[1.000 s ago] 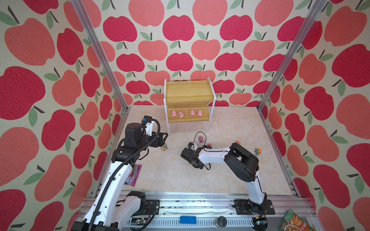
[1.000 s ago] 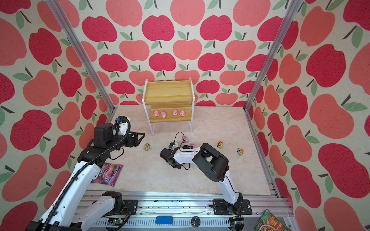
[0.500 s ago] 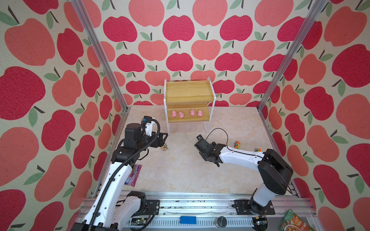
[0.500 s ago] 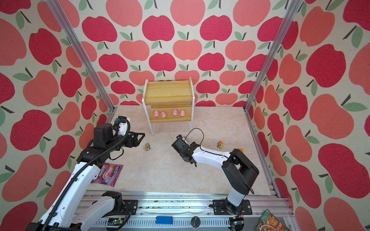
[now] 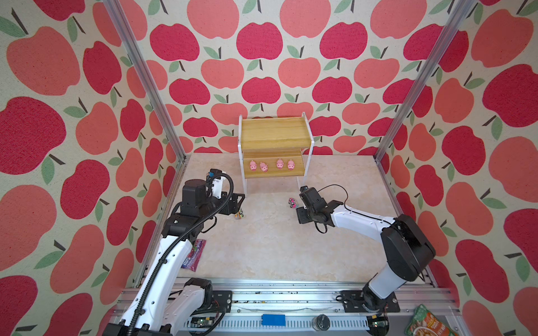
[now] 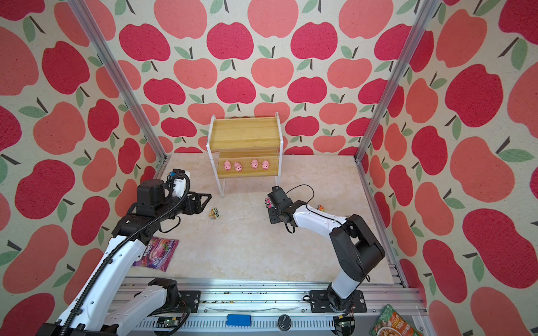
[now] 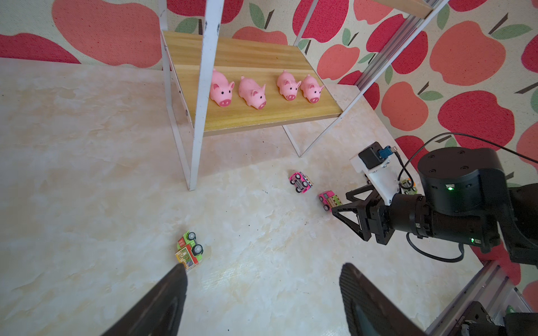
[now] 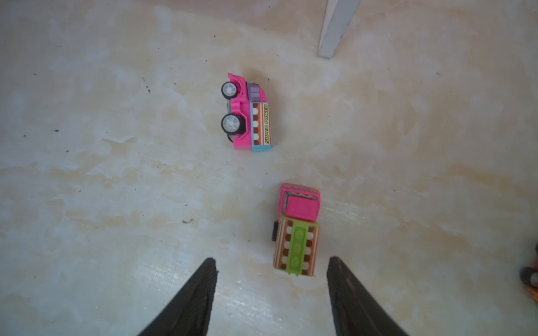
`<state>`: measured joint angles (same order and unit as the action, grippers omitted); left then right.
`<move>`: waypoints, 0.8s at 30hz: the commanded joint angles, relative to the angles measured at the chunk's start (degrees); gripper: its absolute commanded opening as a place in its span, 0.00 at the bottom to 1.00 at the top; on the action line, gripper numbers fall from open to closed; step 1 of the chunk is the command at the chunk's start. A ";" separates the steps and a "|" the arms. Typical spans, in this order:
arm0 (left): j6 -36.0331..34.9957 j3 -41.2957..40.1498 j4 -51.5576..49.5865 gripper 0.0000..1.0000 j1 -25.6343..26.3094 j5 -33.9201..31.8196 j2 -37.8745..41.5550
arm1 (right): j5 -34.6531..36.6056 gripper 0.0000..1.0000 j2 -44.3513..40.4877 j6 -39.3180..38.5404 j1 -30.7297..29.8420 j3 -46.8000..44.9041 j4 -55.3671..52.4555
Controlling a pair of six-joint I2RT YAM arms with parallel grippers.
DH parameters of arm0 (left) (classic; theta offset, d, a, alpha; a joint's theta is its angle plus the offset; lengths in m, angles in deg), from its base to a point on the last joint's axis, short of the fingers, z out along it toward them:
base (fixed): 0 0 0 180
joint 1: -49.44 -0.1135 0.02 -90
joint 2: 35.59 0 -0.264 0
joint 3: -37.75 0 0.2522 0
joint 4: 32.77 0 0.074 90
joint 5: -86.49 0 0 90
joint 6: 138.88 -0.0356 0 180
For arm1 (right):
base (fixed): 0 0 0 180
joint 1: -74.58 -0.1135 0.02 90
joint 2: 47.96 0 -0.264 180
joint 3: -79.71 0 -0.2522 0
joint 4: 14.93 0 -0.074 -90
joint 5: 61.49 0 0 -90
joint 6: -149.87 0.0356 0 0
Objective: Organize plastic toys on shelves
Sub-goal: Pick up the plastic toy from the center of the table.
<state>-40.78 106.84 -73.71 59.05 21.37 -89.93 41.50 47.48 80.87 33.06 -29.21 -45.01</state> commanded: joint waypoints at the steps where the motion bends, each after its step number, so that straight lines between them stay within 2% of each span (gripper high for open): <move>1: -0.28 -0.81 0.08 0.85 0.24 -0.53 0.92 | -1.96 0.62 1.56 1.86 1.14 1.22 -0.60; 10: -0.36 -0.76 0.11 0.85 0.24 -0.47 0.74 | -2.73 0.56 5.81 0.60 2.71 2.36 1.53; 16: -0.54 -0.88 0.11 0.85 0.27 -0.65 0.91 | 0.16 0.47 7.28 -0.05 2.87 2.81 3.51; 19: -0.55 -0.91 0.02 0.85 0.31 -0.62 0.91 | 0.71 0.37 7.67 -0.74 2.89 3.67 2.85; 24: -0.63 -0.90 0.05 0.85 0.24 -0.76 1.05 | 0.55 0.29 4.15 -2.13 2.85 2.01 2.01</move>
<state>-40.87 106.82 -73.71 59.09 21.16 -89.93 41.28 54.21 80.17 35.62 -27.09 -42.45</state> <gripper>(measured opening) 0.847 0.304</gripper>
